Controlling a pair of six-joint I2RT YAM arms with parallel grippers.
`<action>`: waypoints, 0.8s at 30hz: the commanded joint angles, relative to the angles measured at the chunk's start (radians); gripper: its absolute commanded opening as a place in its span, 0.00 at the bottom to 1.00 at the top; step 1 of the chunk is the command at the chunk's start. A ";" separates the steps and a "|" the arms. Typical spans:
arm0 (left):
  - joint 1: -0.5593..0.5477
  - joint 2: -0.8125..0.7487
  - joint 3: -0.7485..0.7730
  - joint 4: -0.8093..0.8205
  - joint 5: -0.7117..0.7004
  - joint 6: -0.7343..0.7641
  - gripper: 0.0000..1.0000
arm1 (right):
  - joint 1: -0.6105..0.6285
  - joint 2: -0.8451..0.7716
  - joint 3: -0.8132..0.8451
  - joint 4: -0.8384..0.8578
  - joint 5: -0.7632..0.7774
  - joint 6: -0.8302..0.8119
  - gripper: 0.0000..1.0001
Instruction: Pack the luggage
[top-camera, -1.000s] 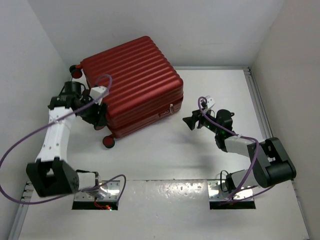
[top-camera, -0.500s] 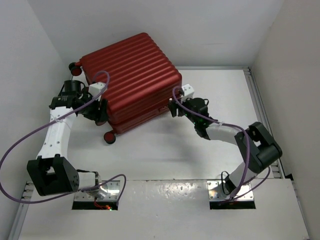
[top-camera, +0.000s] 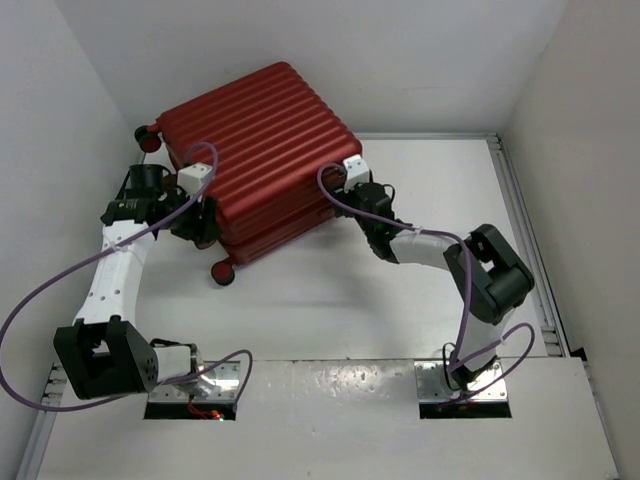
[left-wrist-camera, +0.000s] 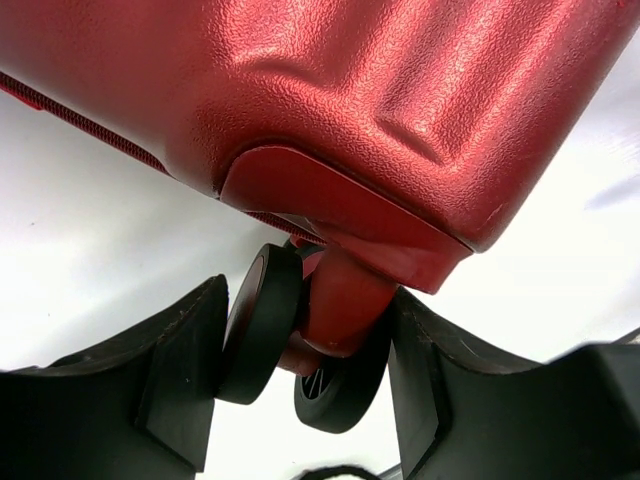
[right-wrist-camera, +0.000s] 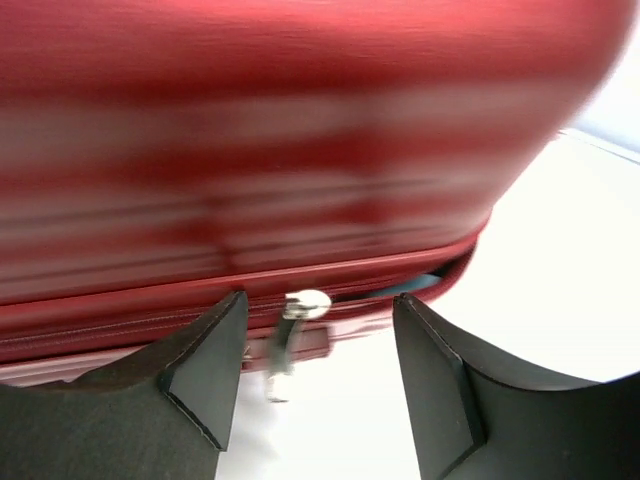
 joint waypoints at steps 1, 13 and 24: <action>0.051 0.015 -0.039 0.103 -0.141 -0.122 0.00 | -0.034 -0.031 -0.032 -0.048 0.026 -0.052 0.59; 0.088 0.024 -0.059 0.112 -0.141 -0.113 0.00 | -0.143 -0.075 -0.107 -0.069 -0.021 -0.085 0.57; 0.088 0.044 -0.069 0.112 -0.132 -0.122 0.00 | -0.146 -0.164 -0.049 -0.251 -0.400 0.065 0.67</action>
